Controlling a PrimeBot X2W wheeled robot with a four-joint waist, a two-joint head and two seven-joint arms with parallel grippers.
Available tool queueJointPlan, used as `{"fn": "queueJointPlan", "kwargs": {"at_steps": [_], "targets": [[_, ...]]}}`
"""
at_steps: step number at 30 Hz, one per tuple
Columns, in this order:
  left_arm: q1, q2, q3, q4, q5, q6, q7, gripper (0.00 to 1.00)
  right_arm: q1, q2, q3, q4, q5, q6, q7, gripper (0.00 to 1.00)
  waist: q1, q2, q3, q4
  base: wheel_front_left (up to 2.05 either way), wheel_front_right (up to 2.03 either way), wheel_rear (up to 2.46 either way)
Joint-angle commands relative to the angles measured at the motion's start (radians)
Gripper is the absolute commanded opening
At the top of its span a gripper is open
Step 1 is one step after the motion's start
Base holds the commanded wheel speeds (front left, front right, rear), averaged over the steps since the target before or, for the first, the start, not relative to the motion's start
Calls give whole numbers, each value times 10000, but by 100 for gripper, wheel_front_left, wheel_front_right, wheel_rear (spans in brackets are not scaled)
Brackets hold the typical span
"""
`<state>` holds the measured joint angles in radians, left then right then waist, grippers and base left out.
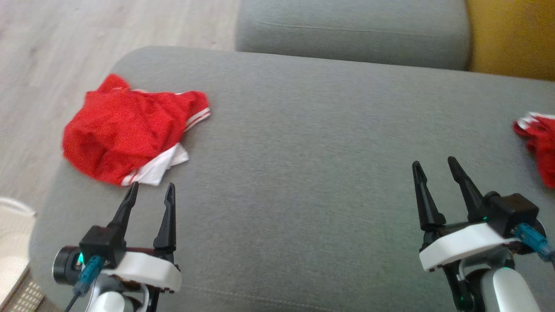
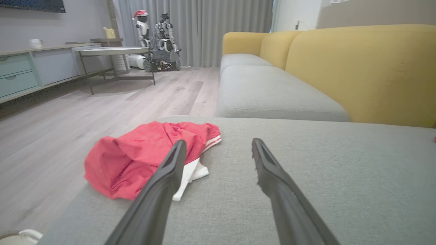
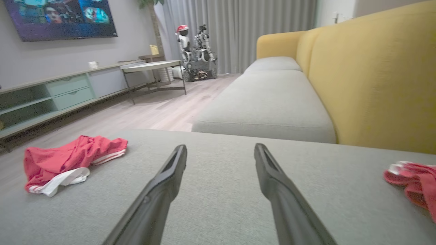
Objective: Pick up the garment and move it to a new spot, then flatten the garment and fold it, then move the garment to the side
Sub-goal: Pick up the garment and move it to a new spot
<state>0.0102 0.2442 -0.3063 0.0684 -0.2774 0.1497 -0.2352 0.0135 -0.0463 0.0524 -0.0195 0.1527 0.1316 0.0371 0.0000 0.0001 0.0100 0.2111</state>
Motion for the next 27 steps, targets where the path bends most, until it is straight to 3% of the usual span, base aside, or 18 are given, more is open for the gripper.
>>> {"fn": "queueJointPlan", "kwargs": {"at_steps": [1,12,27], "targets": [[-560,168,479,-285,-83,32,-97,100,-130,-39,274,-487,15,-9,33,100,0,-1,-95,622,0,0,0],[-460,310,626,-381,-199,146,-105,100,-14,-39,572,-674,158,-9,119,100,0,-1,-221,1616,0,0,0],[-499,377,675,-432,-221,258,-156,100,-33,-39,639,-546,213,-9,111,100,0,-1,-236,1663,0,0,0]]}}
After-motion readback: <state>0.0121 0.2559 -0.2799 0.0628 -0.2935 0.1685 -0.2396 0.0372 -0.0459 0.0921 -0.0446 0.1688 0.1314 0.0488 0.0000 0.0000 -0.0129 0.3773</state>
